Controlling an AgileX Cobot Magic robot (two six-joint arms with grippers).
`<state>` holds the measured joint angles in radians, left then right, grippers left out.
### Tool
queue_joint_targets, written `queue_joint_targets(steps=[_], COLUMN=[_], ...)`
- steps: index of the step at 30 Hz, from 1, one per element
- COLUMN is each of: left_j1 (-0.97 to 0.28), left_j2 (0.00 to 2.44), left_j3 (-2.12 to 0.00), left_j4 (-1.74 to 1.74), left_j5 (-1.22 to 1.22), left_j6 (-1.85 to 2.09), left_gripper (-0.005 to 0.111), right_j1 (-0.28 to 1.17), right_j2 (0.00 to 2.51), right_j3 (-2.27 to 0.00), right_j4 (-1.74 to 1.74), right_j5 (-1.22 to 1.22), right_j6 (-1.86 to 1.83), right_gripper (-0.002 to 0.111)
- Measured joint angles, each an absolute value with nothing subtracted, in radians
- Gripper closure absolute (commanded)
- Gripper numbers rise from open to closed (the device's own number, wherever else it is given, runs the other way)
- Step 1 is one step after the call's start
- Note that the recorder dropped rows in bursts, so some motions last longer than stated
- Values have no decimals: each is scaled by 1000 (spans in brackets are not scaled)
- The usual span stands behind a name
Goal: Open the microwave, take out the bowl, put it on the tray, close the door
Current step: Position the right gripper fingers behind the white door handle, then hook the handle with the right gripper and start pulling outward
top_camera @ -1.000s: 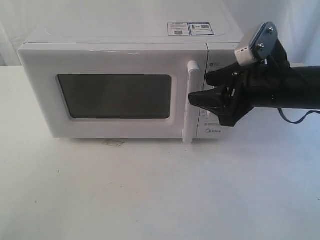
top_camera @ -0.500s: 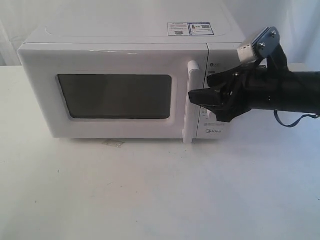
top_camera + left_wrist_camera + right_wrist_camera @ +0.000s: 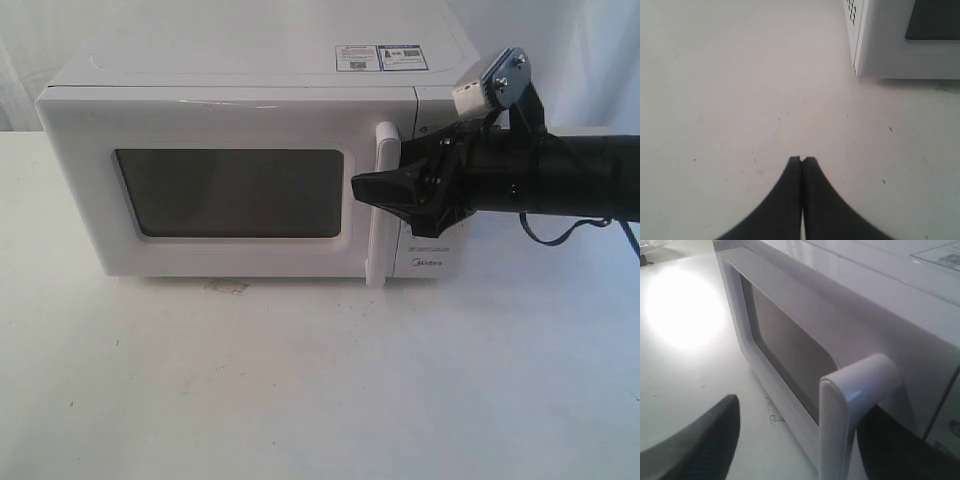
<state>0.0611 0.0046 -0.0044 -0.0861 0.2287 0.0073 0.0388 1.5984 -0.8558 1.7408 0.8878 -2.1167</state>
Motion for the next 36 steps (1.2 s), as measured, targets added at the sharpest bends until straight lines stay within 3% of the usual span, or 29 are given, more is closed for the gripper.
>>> queue_joint_targets(steps=[16,19,26,36], left_j1=[61,61,61,61], left_j2=[5,5,5,5], left_j3=[-4,-4,-4,-4], left_j4=[-86,-86,-86,-86], left_j5=[229,229,229,229], left_j6=[7,7,7,7], left_gripper=[107,107,107,107], right_j1=[78,78,80,80], right_j2=[1674,1678,1680,1690], right_j3=[-915,-919,-921,-925], right_j4=[1702,1702,1701,1704], right_j5=[896,899,899,936], right_j6=[-2112,-2112,-2112,-2116], right_gripper=[53,65,107,108])
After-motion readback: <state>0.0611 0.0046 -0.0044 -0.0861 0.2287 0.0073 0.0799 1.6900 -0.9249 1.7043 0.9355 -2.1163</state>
